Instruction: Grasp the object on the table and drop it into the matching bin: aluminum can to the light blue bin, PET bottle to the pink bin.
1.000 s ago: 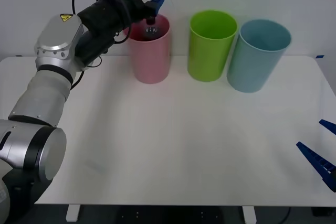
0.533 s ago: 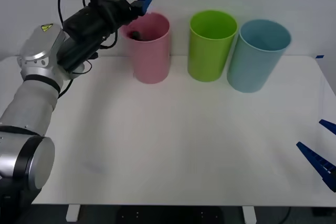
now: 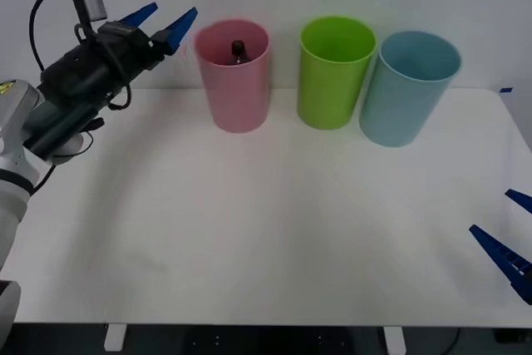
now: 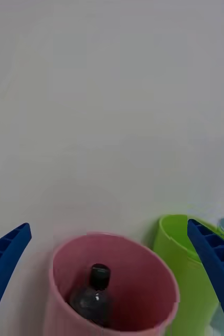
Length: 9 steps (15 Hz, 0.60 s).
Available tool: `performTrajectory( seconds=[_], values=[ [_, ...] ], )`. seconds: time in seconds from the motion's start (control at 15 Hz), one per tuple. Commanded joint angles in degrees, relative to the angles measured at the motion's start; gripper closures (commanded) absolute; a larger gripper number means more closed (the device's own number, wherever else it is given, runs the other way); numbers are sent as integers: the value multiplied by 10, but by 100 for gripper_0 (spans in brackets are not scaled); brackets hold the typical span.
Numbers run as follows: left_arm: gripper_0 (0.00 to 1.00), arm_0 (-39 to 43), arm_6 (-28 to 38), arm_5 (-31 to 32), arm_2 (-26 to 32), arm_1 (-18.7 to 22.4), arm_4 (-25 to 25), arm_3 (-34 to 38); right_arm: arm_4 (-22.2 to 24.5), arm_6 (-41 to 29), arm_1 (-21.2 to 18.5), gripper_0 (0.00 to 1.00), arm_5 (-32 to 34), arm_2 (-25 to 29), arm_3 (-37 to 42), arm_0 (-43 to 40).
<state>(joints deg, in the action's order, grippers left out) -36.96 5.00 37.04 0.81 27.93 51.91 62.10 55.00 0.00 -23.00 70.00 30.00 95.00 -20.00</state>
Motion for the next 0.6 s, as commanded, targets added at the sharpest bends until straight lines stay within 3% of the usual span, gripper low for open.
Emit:
performTrajectory(
  seconds=[0.07,0.6],
  values=[
    [0,39,-3,29,5,38,-27,14,0,0,0,0,0,0,0,0],
    [0,189,-6,138,126,55,-33,83,0,0,0,0,0,0,0,0]
  ],
)
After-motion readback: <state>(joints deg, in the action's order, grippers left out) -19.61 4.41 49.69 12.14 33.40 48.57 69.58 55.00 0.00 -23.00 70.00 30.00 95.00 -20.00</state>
